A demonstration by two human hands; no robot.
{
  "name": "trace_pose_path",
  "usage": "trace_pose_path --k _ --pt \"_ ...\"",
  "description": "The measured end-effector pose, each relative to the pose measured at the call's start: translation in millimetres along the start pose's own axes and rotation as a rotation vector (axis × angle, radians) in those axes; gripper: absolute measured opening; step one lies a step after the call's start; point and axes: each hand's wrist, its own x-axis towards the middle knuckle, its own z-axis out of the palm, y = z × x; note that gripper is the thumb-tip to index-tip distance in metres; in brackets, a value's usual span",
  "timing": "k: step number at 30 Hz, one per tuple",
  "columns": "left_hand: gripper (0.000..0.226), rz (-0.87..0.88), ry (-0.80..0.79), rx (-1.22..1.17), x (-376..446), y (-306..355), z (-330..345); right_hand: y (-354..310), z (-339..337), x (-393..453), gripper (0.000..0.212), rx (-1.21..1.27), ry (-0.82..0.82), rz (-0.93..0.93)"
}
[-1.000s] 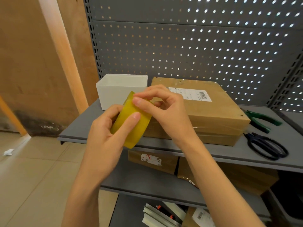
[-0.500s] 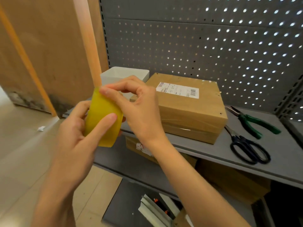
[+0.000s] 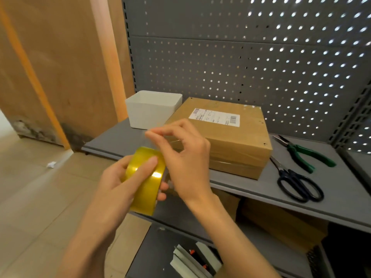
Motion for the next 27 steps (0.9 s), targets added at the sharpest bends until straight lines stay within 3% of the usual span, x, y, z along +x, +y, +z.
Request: trace_pose_path --k 3,6,12,18,21,27 --pt "0.050 -0.062 -0.108 -0.006 4.5 -4.0 -9.8 5.7 -12.7 4.6 0.004 0.123 -0.088 0.238" --pt "0.039 -0.121 -0.176 -0.012 10.2 -9.2 -10.1 12.4 -21.0 3.5 0.003 0.166 -0.091 0.336" --pt "0.018 -0.280 -0.192 0.036 28.2 -27.9 -12.9 25.6 -8.2 -20.3 0.003 -0.209 -0.025 0.195" --pt "0.022 -0.324 -0.265 0.024 42.6 -29.7 -19.0 26.5 7.0 -19.5 0.006 -0.362 0.128 0.074" --pt "0.030 -0.335 -0.292 0.032 42.8 -30.9 -21.2 19.2 7.4 -0.8 0.005 -0.430 0.087 -0.049" --pt "0.032 -0.249 -0.270 -0.095 45.7 -18.7 -26.0 29.2 0.7 47.2 0.009 -0.226 -0.002 0.229"
